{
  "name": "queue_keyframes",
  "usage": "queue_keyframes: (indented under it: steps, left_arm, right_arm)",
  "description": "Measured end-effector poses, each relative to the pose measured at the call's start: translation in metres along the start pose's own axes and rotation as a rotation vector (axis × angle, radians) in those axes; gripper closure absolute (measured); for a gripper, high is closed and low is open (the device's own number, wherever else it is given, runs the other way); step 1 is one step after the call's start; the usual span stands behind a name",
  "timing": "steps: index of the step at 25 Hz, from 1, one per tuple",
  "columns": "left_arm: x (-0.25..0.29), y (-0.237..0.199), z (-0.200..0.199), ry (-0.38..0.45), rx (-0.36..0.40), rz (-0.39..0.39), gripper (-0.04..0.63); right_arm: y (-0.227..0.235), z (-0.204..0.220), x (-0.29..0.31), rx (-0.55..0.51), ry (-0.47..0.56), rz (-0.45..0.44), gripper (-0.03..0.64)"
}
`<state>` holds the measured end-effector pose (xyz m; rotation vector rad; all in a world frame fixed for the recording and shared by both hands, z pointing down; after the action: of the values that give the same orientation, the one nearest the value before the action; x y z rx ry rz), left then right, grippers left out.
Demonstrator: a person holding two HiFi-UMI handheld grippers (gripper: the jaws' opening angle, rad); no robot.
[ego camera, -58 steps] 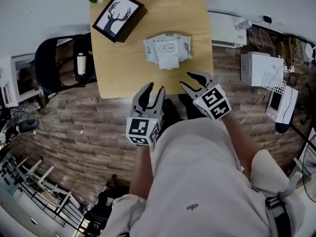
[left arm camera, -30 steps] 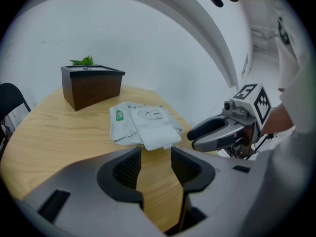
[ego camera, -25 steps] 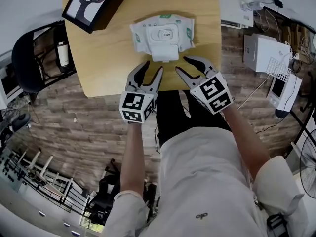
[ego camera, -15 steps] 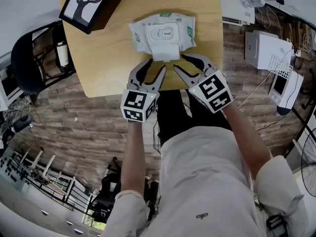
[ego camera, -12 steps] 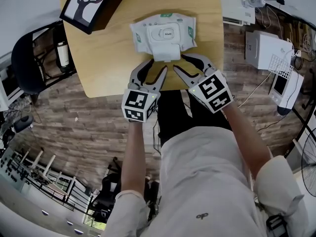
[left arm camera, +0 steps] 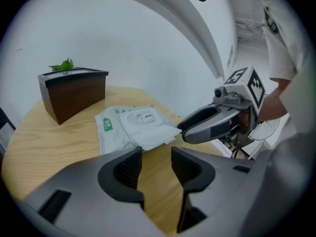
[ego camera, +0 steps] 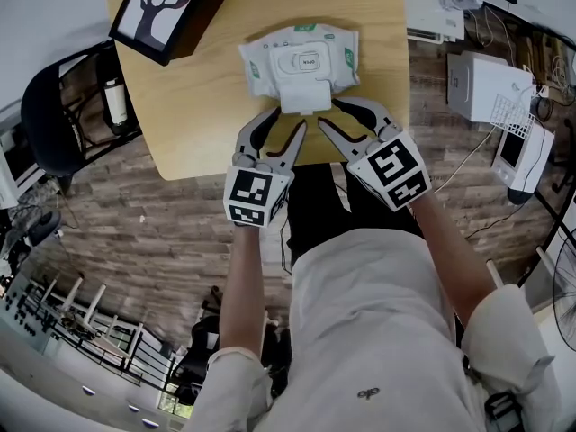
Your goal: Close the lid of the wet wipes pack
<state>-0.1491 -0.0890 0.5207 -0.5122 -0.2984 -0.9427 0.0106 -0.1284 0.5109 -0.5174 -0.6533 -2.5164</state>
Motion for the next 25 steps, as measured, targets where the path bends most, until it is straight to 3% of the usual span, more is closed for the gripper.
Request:
queue_keyframes:
  steps: [5,13,25]
  left_arm:
    - [-0.001,-0.006,-0.017,0.070,-0.029,0.001,0.426]
    - [0.009,-0.020,-0.040,0.109,-0.055,0.041,0.426]
    - [0.028,-0.038,-0.059,0.092,-0.028,0.141,0.426]
  right_arm:
    - [0.004,-0.015,-0.002,0.017,0.052,0.031,0.476]
    - [0.010,-0.038,0.001,0.056,0.103,0.087,0.486]
    - [0.014,-0.059,0.031,0.049,0.109,0.176,0.520]
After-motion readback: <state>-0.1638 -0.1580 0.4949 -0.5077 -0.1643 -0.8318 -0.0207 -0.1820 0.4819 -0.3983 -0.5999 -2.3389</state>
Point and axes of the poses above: the fingertips, and each gripper's own axes: x forward along the fingers, y to its right, z out of its underside, the point moved 9 cm from there along -x, backward along the fingers, and after that the axes turned 15 degrees about y, right-handed, at the moved point
